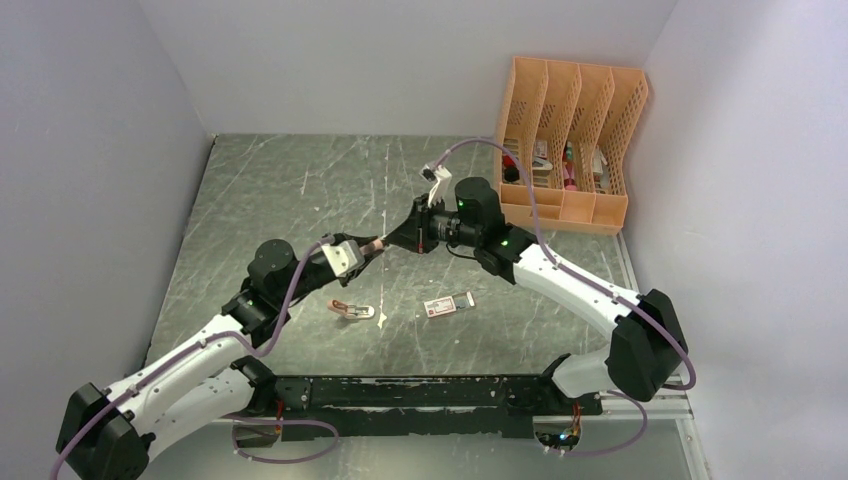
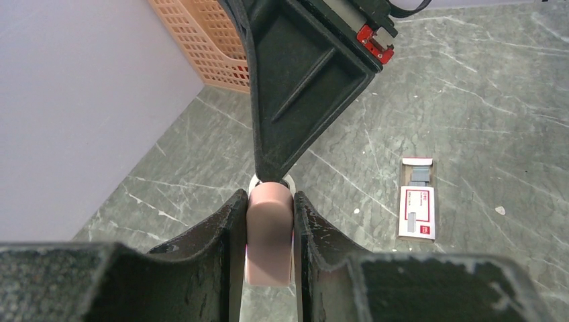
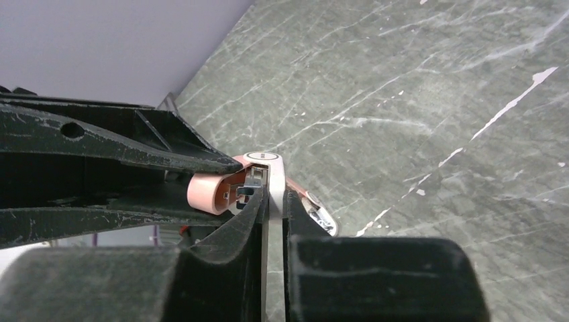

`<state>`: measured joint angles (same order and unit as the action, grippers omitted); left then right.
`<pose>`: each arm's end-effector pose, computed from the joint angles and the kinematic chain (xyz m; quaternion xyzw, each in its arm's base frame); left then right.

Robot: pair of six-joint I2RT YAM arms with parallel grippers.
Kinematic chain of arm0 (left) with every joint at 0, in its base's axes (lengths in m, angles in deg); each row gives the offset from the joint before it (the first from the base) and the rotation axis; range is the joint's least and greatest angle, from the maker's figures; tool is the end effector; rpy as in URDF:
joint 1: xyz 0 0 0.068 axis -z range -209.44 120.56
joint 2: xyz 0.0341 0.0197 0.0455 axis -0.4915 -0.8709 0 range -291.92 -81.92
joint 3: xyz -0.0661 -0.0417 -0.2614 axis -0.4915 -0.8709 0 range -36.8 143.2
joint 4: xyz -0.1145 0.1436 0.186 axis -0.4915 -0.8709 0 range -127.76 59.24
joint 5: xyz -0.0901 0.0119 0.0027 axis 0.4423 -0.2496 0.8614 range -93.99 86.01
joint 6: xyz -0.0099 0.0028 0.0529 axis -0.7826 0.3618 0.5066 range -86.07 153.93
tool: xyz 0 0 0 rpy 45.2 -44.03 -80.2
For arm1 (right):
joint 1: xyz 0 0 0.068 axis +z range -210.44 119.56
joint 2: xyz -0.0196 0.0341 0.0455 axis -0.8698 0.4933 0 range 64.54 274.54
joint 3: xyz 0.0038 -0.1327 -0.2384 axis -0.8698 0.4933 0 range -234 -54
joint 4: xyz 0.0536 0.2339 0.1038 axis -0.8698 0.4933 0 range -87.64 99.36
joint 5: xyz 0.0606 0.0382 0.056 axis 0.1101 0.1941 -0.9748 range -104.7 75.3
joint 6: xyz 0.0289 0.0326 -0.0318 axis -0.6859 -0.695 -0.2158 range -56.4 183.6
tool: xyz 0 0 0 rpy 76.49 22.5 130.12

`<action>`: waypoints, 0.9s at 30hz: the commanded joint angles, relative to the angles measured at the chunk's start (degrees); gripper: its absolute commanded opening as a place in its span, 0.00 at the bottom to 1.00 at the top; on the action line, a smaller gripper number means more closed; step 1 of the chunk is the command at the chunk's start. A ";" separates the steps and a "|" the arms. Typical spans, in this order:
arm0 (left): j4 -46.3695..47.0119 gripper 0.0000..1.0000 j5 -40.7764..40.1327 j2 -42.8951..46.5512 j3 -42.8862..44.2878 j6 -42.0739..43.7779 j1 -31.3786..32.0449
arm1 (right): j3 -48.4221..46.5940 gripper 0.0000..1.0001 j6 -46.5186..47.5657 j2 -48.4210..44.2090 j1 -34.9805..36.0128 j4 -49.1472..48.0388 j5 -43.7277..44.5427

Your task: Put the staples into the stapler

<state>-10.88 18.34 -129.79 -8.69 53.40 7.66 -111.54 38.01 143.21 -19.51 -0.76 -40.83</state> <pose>0.1519 -0.1318 0.2831 0.4490 0.5453 -0.2416 0.6653 0.2308 0.2209 0.3073 -0.2368 0.7634 0.4669 0.3784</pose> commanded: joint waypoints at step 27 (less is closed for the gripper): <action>18.34 0.07 0.83 7.55 10.00 -7.33 -0.19 | 6.37 0.00 -17.50 5.24 -0.75 -15.46 -6.03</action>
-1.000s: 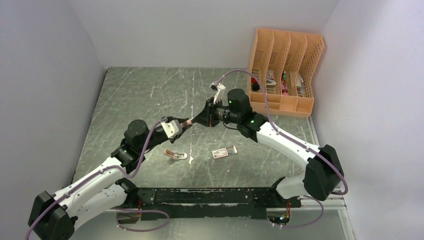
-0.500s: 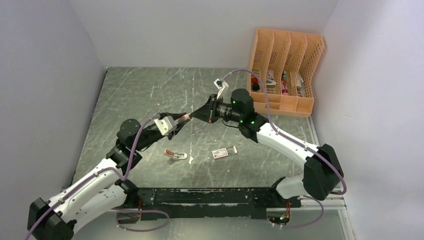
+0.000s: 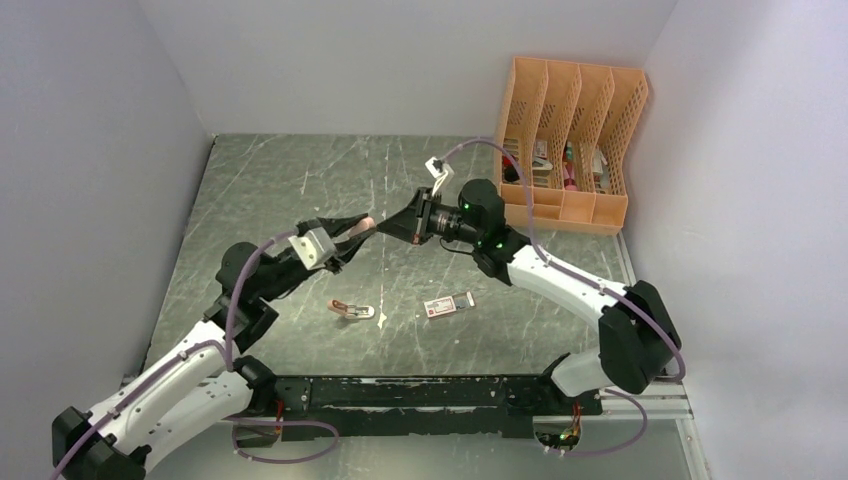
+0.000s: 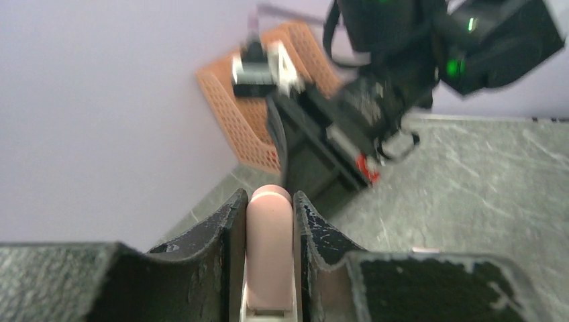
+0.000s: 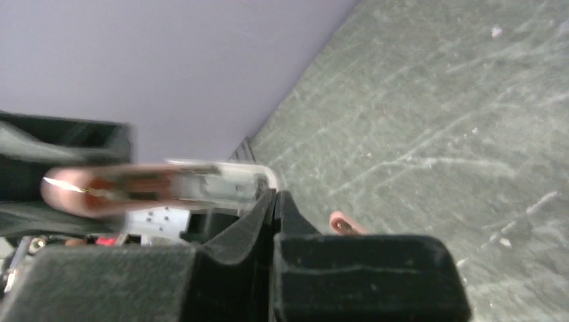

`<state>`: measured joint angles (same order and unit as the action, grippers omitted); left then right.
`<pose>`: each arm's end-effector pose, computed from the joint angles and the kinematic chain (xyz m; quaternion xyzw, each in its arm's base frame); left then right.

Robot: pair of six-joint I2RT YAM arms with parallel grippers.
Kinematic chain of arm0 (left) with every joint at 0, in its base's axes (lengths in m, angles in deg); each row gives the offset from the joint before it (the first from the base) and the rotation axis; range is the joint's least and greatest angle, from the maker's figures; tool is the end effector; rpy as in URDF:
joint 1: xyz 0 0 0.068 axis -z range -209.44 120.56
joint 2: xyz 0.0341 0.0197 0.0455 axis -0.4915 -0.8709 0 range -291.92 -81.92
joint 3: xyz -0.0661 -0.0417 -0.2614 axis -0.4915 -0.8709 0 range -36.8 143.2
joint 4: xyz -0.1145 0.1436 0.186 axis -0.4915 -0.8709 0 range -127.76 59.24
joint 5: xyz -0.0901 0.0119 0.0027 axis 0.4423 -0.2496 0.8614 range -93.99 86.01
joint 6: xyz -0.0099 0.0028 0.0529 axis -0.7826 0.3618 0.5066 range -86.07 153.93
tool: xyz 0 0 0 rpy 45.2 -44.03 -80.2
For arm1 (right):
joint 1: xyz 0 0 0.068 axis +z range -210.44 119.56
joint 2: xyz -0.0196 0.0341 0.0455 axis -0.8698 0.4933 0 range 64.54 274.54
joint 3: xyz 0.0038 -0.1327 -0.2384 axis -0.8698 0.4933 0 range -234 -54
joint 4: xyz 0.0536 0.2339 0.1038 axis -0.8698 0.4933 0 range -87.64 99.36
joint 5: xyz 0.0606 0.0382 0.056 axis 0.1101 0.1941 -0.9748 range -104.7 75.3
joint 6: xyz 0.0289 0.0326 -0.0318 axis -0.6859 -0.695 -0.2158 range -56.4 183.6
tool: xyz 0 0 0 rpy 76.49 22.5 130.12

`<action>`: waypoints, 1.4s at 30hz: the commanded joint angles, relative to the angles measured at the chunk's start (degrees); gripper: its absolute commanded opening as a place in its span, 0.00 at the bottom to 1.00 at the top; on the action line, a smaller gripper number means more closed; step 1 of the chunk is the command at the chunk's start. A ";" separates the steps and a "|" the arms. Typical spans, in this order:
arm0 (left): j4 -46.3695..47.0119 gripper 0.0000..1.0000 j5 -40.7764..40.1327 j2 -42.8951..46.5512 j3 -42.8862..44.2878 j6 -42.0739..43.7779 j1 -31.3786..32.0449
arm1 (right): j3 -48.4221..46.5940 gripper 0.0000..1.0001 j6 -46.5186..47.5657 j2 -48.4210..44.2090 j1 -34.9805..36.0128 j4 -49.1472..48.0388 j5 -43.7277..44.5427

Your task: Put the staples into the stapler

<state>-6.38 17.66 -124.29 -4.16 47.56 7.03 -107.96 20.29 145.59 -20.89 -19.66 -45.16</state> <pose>0.1370 -0.1176 0.3362 0.3888 0.4809 -0.2664 0.7393 0.2420 0.2232 0.3069 -0.1539 0.7173 0.5763 0.3602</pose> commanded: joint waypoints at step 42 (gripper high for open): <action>31.65 0.07 34.51 -3.71 1.95 -19.15 0.45 | 3.47 0.56 59.06 -22.63 3.53 5.15 -18.36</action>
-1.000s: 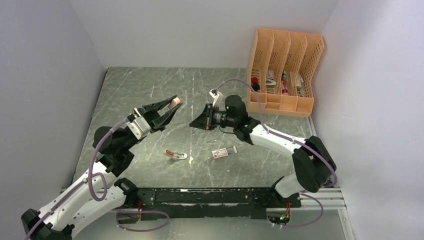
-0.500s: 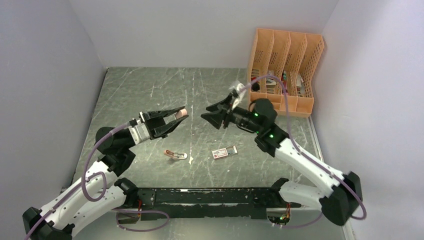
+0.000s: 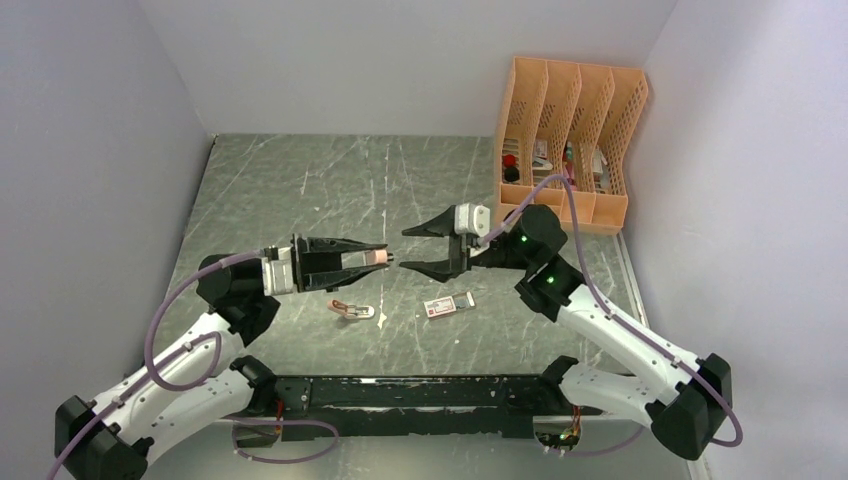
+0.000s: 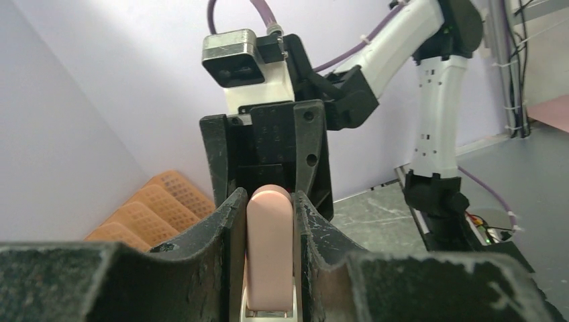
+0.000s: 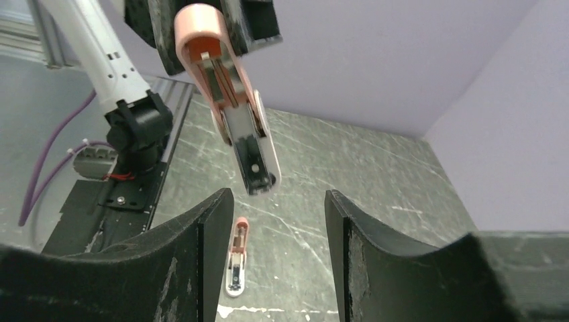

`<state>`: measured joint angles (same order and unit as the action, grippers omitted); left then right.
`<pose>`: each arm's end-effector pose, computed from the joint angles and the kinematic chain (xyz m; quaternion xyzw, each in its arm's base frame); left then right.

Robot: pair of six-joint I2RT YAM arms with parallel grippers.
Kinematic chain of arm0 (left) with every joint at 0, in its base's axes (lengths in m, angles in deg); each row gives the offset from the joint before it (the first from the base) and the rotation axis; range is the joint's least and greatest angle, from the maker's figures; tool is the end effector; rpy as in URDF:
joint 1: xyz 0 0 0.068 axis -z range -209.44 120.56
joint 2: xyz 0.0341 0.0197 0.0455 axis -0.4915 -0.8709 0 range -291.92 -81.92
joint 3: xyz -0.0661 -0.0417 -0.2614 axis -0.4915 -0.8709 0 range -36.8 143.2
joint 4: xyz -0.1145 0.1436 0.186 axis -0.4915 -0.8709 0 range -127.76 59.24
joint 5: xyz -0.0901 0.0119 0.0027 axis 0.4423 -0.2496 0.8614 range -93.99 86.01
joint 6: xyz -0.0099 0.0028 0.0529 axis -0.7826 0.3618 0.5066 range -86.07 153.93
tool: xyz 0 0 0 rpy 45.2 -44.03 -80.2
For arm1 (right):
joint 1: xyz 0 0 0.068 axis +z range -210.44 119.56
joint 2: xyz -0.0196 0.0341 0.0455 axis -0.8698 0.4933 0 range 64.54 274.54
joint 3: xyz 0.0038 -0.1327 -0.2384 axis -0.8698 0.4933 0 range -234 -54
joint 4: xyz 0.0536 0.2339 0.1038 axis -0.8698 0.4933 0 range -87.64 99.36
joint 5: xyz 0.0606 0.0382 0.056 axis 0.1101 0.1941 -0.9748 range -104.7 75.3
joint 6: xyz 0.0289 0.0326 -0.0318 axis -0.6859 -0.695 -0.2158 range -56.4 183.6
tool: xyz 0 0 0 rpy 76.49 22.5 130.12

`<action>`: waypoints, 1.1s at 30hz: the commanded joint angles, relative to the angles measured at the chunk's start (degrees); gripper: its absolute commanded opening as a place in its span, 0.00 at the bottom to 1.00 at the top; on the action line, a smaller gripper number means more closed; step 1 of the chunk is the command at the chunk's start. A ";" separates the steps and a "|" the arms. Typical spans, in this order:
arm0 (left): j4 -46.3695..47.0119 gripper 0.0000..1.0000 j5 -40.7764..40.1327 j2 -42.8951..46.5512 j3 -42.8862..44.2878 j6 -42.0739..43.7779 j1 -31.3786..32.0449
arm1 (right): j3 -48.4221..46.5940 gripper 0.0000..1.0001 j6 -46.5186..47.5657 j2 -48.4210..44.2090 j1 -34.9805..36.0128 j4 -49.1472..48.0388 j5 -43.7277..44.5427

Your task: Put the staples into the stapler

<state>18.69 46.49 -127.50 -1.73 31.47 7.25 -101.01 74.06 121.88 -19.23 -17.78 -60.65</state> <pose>0.1137 -0.1189 0.3771 0.4824 0.2594 -0.4466 0.7075 0.1537 0.1686 0.3677 -0.5272 0.4036 0.4292 0.6124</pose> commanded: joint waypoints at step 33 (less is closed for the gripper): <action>2.73 0.36 1.20 0.67 -0.83 -2.00 0.20 | -7.62 0.02 8.24 4.17 8.98 11.55 8.78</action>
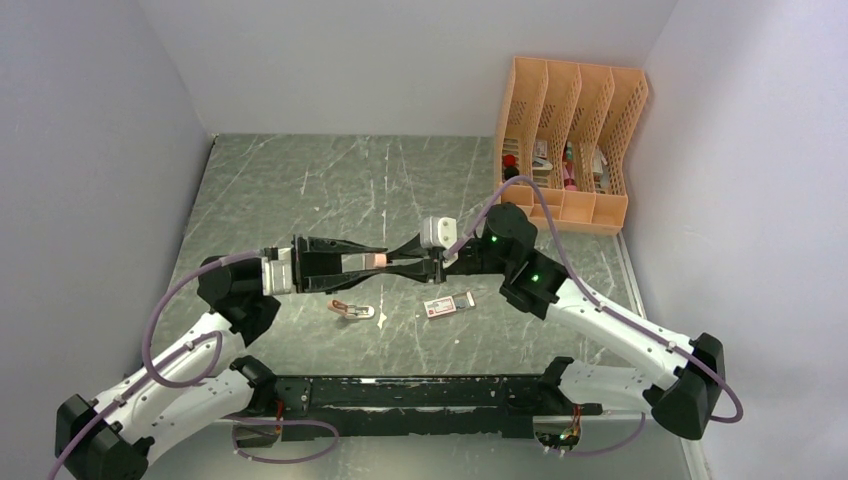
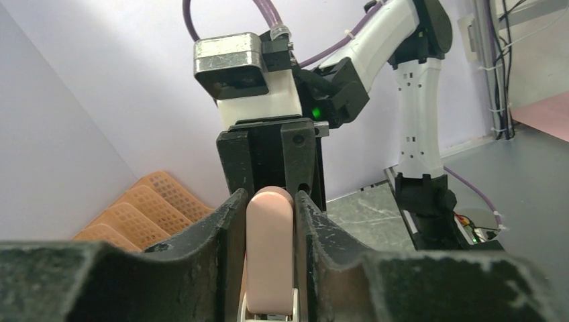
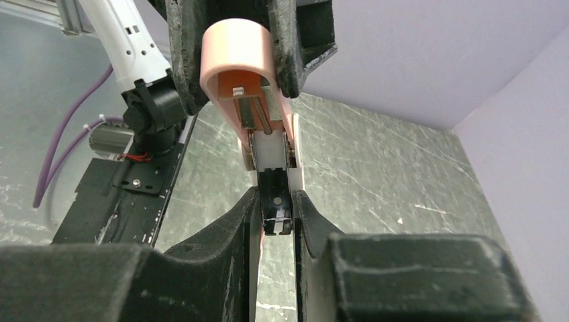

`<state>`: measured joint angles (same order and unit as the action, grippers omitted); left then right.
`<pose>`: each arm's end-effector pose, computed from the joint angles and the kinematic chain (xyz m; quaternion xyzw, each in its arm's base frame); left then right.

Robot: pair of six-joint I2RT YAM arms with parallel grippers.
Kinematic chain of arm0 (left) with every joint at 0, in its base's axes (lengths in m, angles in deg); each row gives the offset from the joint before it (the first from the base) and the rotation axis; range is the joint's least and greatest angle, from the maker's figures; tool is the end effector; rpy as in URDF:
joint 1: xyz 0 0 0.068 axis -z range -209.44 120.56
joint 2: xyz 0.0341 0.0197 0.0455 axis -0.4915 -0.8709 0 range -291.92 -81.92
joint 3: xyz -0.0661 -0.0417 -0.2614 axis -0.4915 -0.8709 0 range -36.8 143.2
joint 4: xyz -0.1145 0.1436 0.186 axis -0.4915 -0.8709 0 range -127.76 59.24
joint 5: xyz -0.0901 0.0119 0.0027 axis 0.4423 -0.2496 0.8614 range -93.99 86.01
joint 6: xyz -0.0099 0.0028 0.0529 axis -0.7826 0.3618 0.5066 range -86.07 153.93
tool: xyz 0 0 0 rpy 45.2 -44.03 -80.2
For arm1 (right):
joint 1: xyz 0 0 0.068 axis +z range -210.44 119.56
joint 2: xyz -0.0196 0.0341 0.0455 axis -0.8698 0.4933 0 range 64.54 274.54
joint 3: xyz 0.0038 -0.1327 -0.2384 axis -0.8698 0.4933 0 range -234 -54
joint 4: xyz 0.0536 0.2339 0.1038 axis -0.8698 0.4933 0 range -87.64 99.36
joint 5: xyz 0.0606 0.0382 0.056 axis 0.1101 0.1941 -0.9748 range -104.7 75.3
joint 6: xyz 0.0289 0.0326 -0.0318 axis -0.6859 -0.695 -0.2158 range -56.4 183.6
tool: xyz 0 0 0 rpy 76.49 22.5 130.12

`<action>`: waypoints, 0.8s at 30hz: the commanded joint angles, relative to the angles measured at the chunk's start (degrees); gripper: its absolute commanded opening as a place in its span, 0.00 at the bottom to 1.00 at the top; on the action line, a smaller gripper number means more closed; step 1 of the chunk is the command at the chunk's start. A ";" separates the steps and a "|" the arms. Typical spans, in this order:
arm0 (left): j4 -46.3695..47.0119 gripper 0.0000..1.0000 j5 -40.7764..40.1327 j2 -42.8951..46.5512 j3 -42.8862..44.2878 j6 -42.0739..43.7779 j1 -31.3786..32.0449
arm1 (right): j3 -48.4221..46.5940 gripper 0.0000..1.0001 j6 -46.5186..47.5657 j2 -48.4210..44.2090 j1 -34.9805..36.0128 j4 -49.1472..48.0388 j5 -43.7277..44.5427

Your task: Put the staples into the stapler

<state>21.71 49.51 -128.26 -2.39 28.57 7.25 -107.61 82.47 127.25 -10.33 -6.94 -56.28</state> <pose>0.1129 -0.1198 0.3744 0.4945 0.2493 -0.4668 0.6895 0.1429 0.2078 0.3690 -0.5809 0.4016 0.4196 0.5703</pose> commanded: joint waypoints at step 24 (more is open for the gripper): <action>-31.12 0.97 -40.27 15.02 3.39 11.41 0.23 | -0.77 0.01 4.42 8.77 0.53 22.73 14.84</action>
<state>0.99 24.33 -114.84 -2.50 36.59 7.25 -107.67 84.85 131.30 -10.27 9.56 -43.47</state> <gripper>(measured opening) 0.980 0.225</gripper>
